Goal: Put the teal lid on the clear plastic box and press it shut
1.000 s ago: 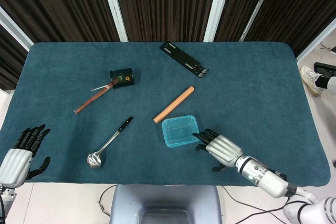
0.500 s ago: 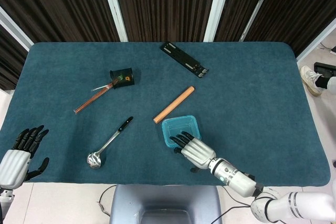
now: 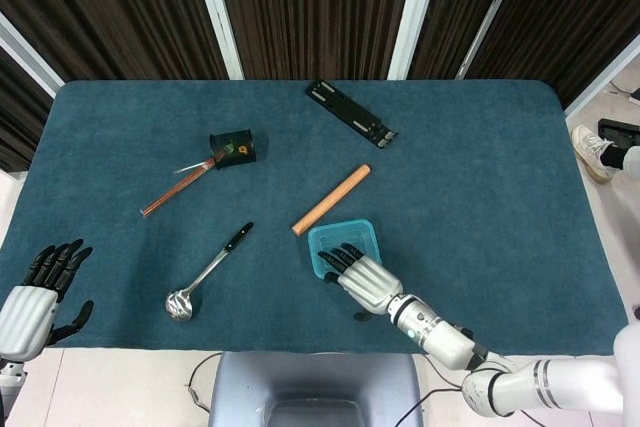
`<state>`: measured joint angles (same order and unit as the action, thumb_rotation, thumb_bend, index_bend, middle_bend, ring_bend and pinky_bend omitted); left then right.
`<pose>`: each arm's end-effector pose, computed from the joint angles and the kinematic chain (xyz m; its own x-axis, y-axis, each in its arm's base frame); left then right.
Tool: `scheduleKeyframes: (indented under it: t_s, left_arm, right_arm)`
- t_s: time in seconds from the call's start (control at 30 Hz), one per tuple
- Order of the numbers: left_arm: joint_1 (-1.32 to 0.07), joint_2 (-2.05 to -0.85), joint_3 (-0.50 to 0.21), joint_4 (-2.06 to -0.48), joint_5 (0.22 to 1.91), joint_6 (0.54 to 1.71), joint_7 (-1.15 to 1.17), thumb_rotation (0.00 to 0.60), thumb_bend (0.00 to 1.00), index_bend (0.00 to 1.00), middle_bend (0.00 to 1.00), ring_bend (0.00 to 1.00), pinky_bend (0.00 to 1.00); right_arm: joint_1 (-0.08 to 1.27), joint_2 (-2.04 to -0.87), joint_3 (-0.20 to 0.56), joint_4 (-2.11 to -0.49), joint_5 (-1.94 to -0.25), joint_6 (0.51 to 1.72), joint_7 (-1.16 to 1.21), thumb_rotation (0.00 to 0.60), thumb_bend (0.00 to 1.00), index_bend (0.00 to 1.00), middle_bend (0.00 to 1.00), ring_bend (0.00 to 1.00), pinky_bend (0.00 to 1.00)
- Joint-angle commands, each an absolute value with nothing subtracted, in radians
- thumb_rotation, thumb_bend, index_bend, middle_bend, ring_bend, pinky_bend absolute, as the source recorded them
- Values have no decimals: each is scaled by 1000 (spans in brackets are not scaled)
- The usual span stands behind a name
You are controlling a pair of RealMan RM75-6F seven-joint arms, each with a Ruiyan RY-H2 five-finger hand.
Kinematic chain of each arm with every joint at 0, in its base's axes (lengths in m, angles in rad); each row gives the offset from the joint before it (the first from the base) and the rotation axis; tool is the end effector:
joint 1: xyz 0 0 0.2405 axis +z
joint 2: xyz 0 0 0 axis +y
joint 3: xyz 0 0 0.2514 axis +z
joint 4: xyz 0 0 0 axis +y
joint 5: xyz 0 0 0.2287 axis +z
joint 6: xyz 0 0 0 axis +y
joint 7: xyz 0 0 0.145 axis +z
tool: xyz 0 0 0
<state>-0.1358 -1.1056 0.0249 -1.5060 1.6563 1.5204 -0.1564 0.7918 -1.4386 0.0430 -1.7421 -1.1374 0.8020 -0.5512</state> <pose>-0.3131 0.1824 0.1403 0.3761 0.0370 0.9258 0.9106 -0.1994 -0.3620 -0.1189 -0.2753 -0.0530 0.6641 -0.3652 0.6524 -0.6865 -0.6435 0.3386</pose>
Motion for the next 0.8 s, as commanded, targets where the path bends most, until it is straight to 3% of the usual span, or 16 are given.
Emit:
scheduleKeyframes:
  t_s: [0.03, 0.37, 0.8]
  left_arm:
    - [-135, -1105, 25, -1506, 1657, 1522, -158, 600, 407, 0, 0, 0, 12]
    - [-132, -1103, 25, -1504, 1657, 1528, -165, 600, 407, 0, 0, 0, 12]
    - [-132, -1104, 24, -1507, 1658, 1528, -161, 600, 406, 0, 0, 0, 12]
  right_arm:
    - [801, -1448, 44, -1740, -1120, 806, -560, 600, 297, 403, 0, 0, 0]
    - [806, -1436, 28, -1746, -1125, 824, -553, 600, 296, 402, 0, 0, 0]
    - [740, -1311, 13, -1813, -1285, 910, -379, 600, 297, 417, 0, 0, 0]
